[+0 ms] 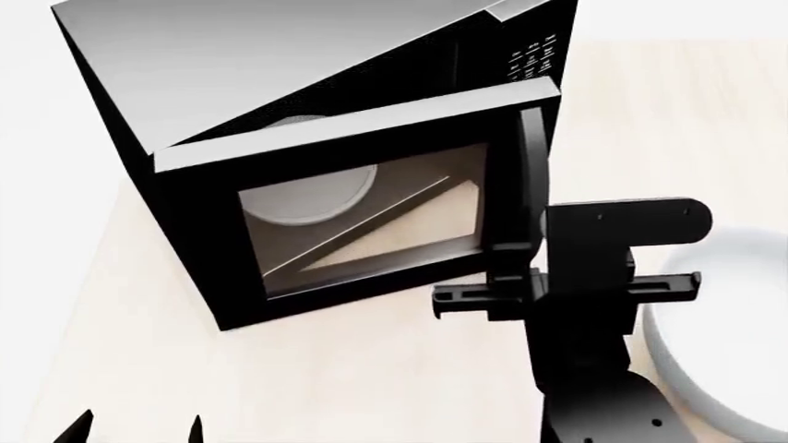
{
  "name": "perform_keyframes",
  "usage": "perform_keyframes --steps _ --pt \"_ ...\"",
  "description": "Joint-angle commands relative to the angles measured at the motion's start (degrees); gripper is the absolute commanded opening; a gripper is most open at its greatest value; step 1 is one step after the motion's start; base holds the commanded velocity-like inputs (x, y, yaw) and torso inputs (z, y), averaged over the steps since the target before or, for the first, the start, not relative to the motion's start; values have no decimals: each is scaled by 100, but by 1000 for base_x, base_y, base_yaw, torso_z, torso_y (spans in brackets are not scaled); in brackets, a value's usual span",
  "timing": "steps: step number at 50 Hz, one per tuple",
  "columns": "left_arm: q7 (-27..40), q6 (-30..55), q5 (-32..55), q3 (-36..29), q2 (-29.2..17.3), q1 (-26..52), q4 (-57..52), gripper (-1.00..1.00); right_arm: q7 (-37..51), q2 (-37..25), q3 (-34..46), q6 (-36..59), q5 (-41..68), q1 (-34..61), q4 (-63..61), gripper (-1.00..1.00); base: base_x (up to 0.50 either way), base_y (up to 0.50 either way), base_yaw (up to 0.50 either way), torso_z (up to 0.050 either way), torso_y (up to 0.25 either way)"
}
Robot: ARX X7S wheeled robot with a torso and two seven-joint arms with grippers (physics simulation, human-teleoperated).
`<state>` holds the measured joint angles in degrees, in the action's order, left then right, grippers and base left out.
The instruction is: Open the microwave.
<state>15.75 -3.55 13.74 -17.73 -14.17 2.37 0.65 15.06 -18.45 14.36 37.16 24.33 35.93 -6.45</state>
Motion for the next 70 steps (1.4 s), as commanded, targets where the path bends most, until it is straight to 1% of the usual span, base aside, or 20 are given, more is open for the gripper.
perform_keyframes --steps 1,13,32,43,54,55,70 --pt "47 40 -17 -32 -22 8 76 100 -148 38 -24 -50 675 -171 -676 -100 0 0 0 0 0" --pt "71 16 -4 -56 -40 11 82 100 -25 15 -154 -3 893 -411 -1125 -100 0 0 0 0 2" --pt "97 8 31 -93 -68 14 74 100 105 -36 -133 55 980 -585 -1438 -100 0 0 0 0 3" --pt "138 14 40 -107 -88 6 56 100 88 -29 -110 -79 974 -757 -1410 -100 0 0 0 0 3" --pt "140 -9 64 -126 -99 26 85 100 30 -21 -74 -157 966 -720 -1267 -100 0 0 0 0 1" --pt "143 -12 65 -127 -102 20 77 100 46 -9 -96 -143 998 -718 -1276 100 0 0 0 0 0" --pt "164 -25 89 -155 -122 19 72 100 46 -23 -140 -188 1073 -728 -1265 100 0 0 0 0 1"
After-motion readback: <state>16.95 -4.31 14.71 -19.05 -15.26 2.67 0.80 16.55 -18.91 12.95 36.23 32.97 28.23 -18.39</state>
